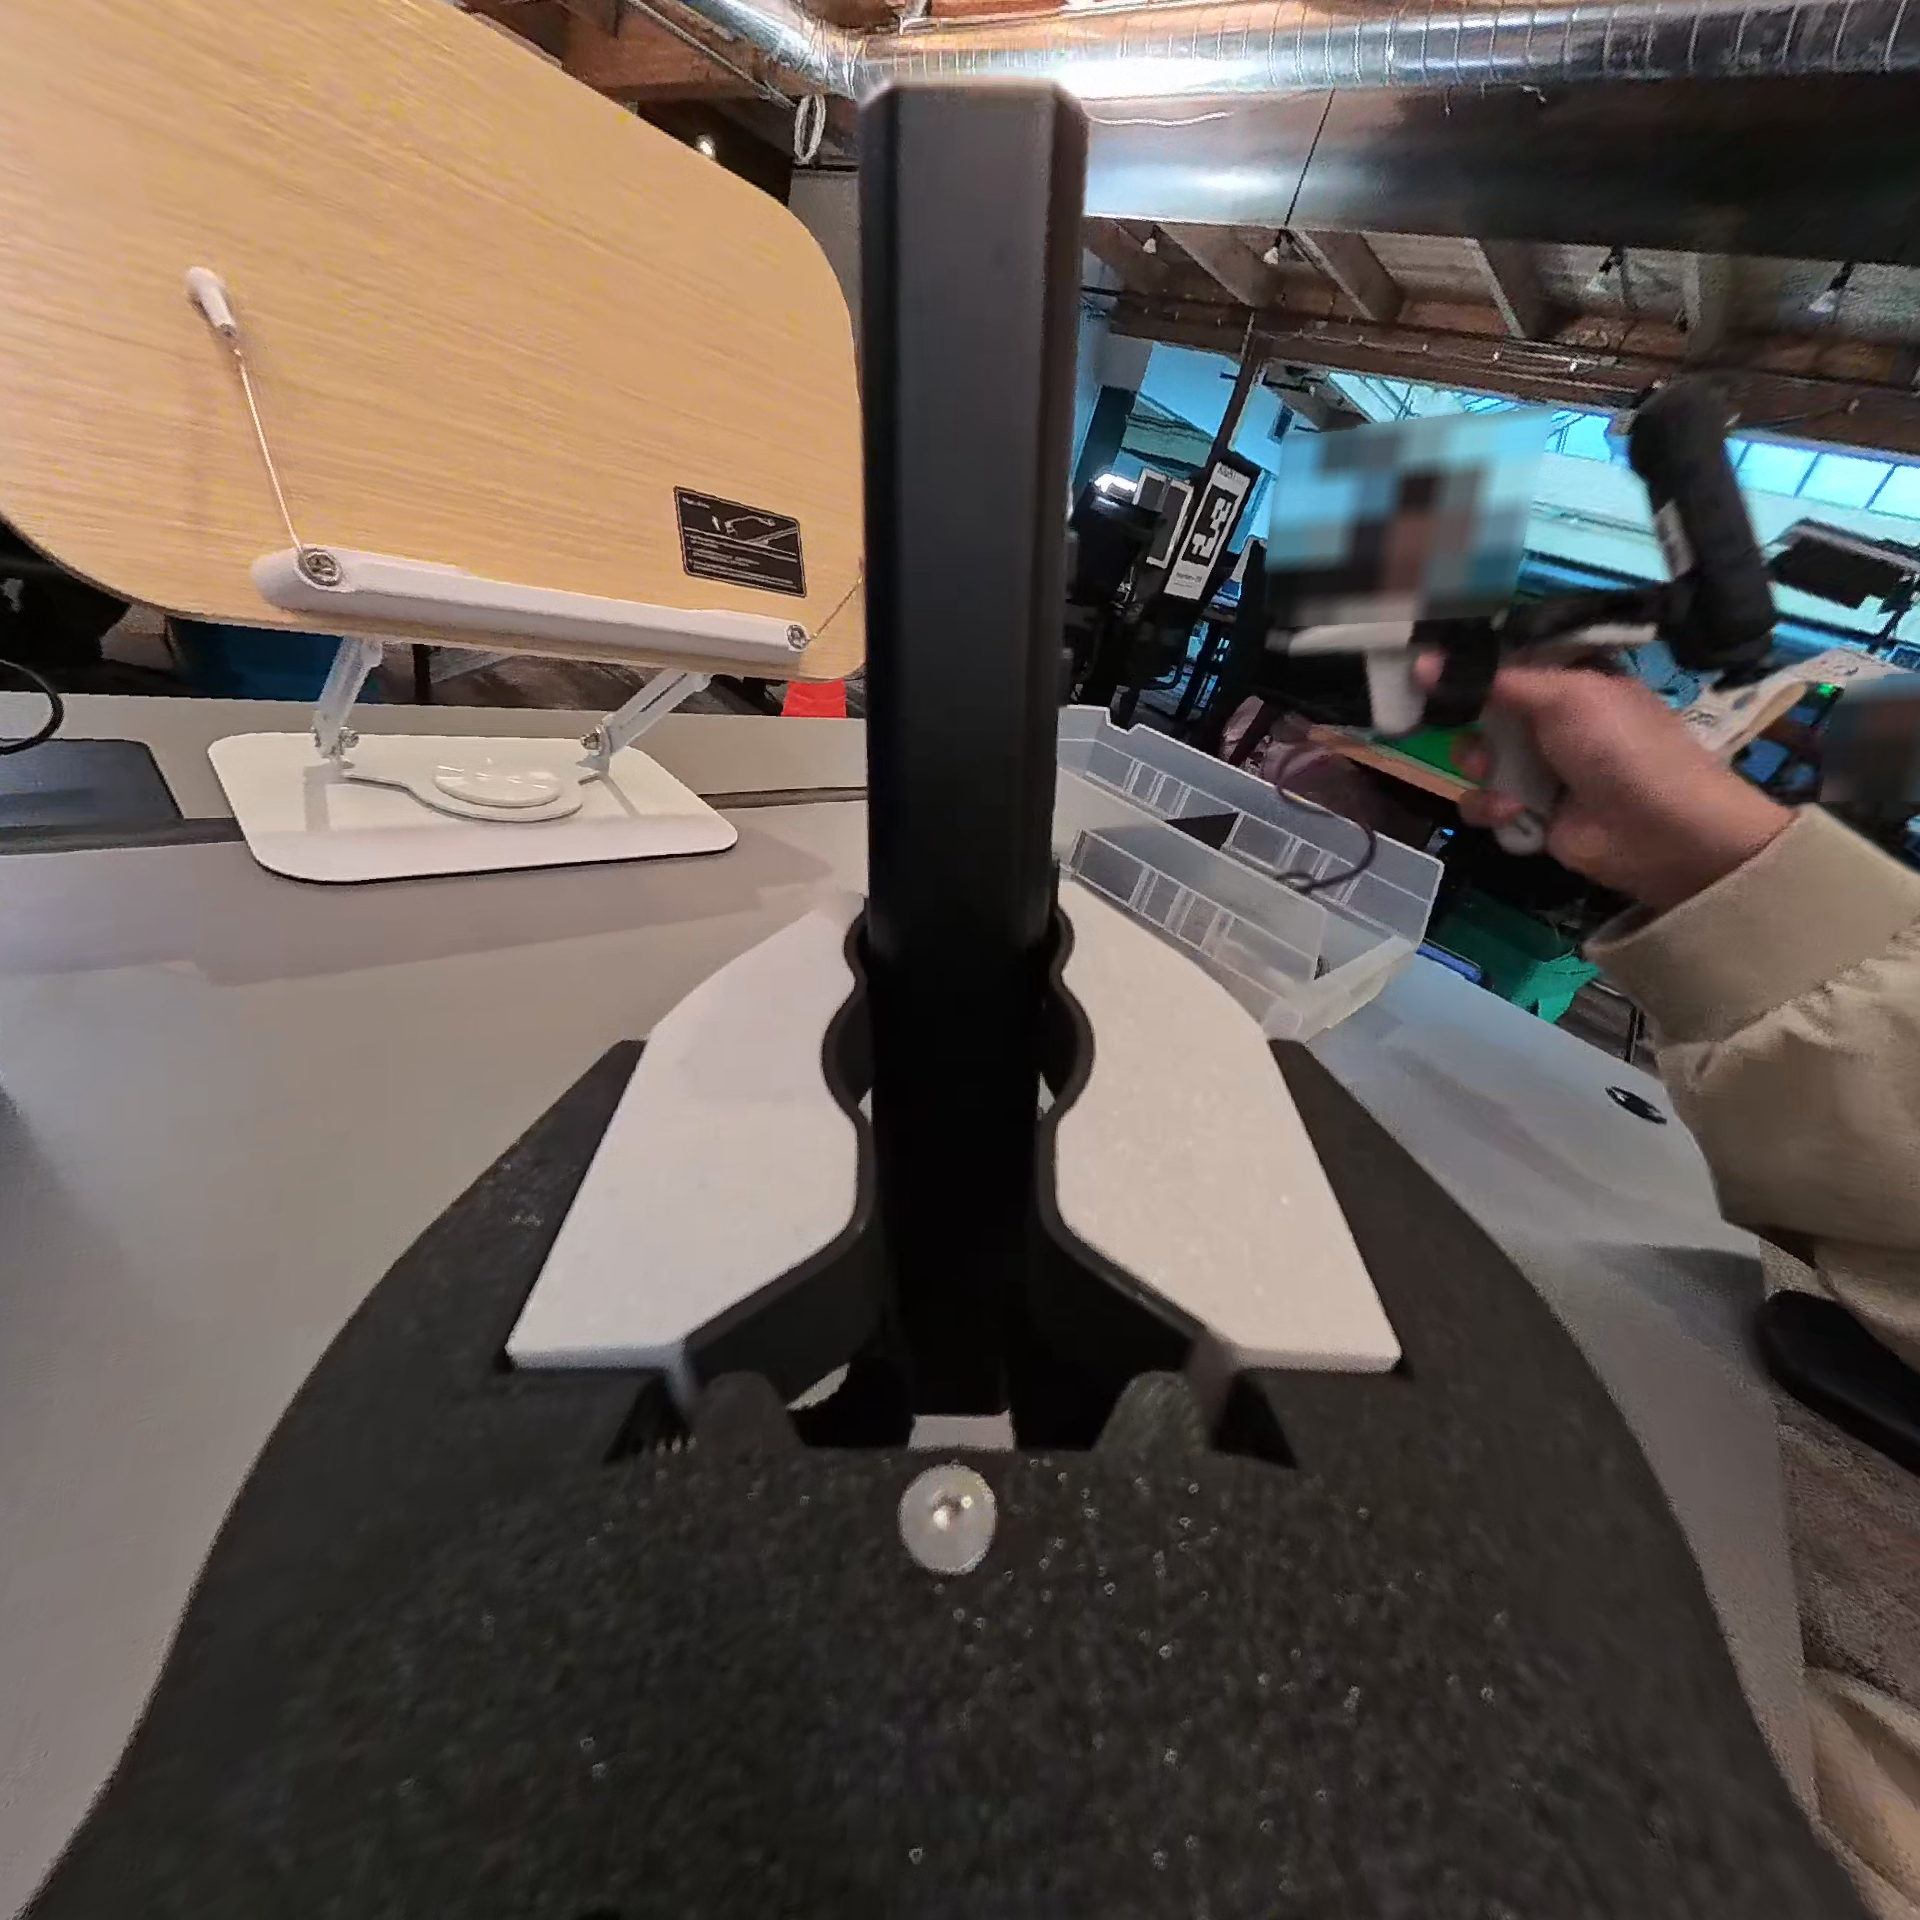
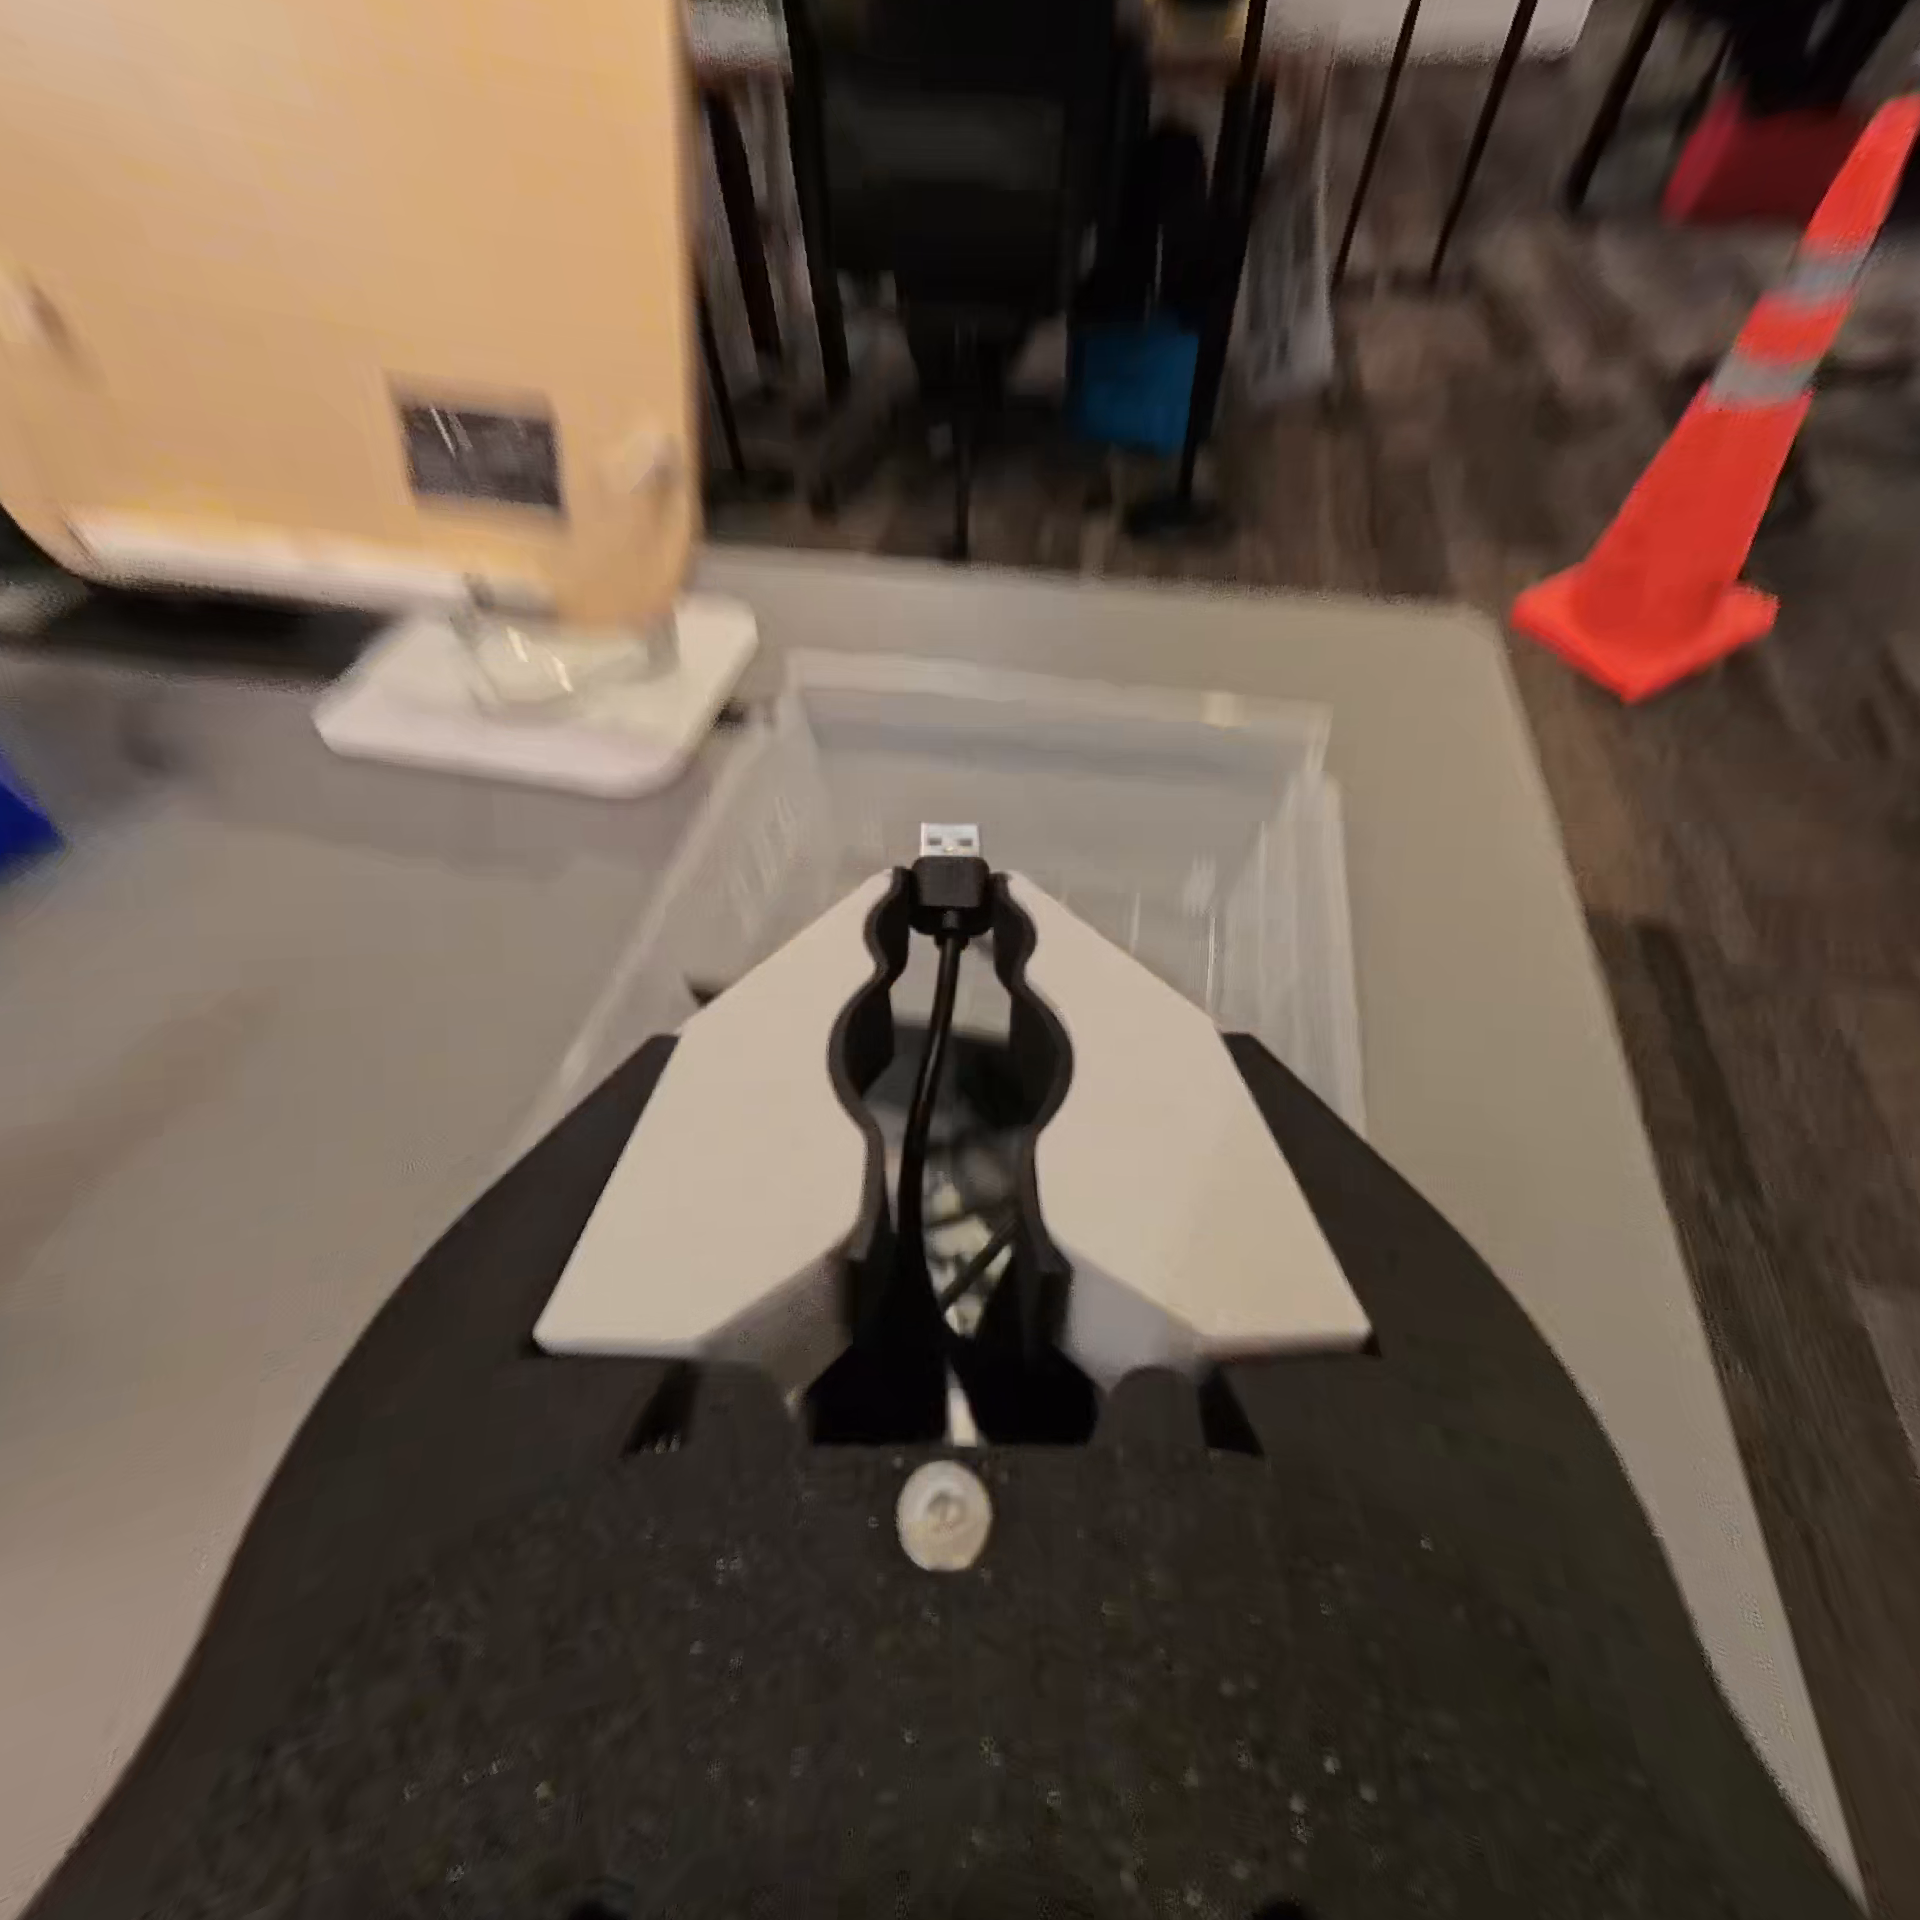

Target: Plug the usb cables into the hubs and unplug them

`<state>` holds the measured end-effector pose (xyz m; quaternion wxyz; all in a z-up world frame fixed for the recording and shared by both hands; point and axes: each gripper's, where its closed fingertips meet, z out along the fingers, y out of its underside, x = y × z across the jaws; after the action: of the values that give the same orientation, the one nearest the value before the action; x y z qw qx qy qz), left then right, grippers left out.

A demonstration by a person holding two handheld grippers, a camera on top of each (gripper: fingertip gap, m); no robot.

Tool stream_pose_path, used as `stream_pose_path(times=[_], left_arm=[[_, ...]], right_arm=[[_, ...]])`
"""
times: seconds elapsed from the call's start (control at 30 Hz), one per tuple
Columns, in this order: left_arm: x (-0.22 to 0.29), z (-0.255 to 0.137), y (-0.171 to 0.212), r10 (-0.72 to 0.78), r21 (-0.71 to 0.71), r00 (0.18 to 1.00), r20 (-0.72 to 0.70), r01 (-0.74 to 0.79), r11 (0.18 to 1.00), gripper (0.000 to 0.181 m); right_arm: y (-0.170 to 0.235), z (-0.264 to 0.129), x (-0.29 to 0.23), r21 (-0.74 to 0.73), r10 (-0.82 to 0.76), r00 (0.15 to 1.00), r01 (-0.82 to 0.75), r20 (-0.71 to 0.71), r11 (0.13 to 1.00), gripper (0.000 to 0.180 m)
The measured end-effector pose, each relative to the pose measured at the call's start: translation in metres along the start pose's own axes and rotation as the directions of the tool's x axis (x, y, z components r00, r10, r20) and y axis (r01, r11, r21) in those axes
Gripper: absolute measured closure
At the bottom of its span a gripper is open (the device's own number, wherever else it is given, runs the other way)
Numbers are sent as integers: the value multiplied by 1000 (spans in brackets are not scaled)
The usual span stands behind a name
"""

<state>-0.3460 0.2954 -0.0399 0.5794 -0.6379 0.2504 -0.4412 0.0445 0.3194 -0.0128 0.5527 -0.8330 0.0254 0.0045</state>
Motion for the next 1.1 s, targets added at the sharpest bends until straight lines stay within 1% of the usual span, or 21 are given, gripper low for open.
stream_pose_path(times=[0.03, 0.1, 0.13, 0.17, 0.23, 0.3, 0.4, 0.43, 0.5, 0.57, 0.67, 0.7, 0.77, 0.8, 0.83, 0.87, 0.9, 0.93, 1.0, 1.03, 1.1], left_arm=[[1, 1, 1, -4, -2, 1000, -5, 4, 1000, 153], [2, 3, 4, -12, -10, 1000, -11, 12, 1000, 153], [3, 4, 6, -13, -16, 1000, -15, 13, 1000, 153], [4, 6, 7, -13, -22, 1000, -20, 13, 1000, 153], [7, 7, 8, -6, -28, 1000, -26, 6, 1000, 153], [10, 8, 9, -6, -32, 999, -36, 5, 999, 153], [15, 8, 10, -12, -36, 999, -52, 10, 999, 153], [17, 7, 11, -12, -39, 998, -60, 10, 999, 153], [19, 7, 12, -9, -46, 997, -75, 6, 999, 153], [21, 8, 13, -5, -51, 996, -86, 1, 999, 153], [24, 10, 16, -5, -64, 995, -100, -2, 998, 153], [25, 10, 17, -6, -67, 994, -105, -1, 998, 153], [28, 11, 19, -11, -71, 992, -124, 2, 997, 153], [31, 12, 19, -20, -71, 990, -142, 10, 997, 153], [35, 12, 19, -38, -68, 985, -170, 27, 997, 153], [41, 12, 18, -65, -65, 975, -213, 53, 996, 153], [49, 11, 17, -99, -67, 957, -272, 84, 994, 153], [58, 10, 15, -137, -73, 931, -339, 119, 990, 153], [77, 6, 14, -187, -95, 873, -450, 162, 982, 153], [85, 4, 15, -195, -106, 854, -483, 164, 981, 153], [95, 4, 18, -191, -119, 837, -513, 152, 981, 153]], right_arm=[[29, 8, -1, -107, -10, 1000, 12, 17, 994, 165], [81, 20, -8, -302, -38, 997, 58, 70, 952, 166], [101, 24, -12, -376, -72, 993, 103, 95, 921, 165], [112, 28, -20, -416, -107, 985, 155, 137, 896, 165], [117, 36, -39, -424, -146, 965, 230, 220, 876, 165], [113, 46, -52, -410, -142, 953, 247, 269, 878, 157], [120, 50, -78, -469, 15, 906, 205, 423, 859, 146], [118, 49, -79, -477, 41, 901, 189, 432, 859, 142], [97, 46, -77, -393, 10, 908, 172, 419, 903, 134], [66, 32, -74, -286, -39, 927, 155, 374, 946, 134], [18, -1, -70, -140, -129, 951, 174, 282, 975, 135], [4, -13, -75, -100, -130, 951, 164, 281, 981, 136], [-14, -35, -103, -39, -96, 926, 119, 365, 992, 138], [-16, -44, -127, -22, -81, 893, 101, 442, 995, 136], [-14, -52, -158, -12, -67, 835, 87, 545, 996, 135], [-7, -63, -195, -6, -53, 740, 77, 670, 997, 134], [-3, -75, -230, 17, -46, 625, 51, 780, 999, 133], [0, -84, -258, 34, -32, 523, 6, 852, 999, 134], [14, -97, -302, -20, 24, 347, -15, 938, 1000, 126], [19, -99, -318, -36, 38, 297, -13, 954, 999, 123], [29, -103, -342, -23, 18, 249, 17, 968, 1000, 124]])
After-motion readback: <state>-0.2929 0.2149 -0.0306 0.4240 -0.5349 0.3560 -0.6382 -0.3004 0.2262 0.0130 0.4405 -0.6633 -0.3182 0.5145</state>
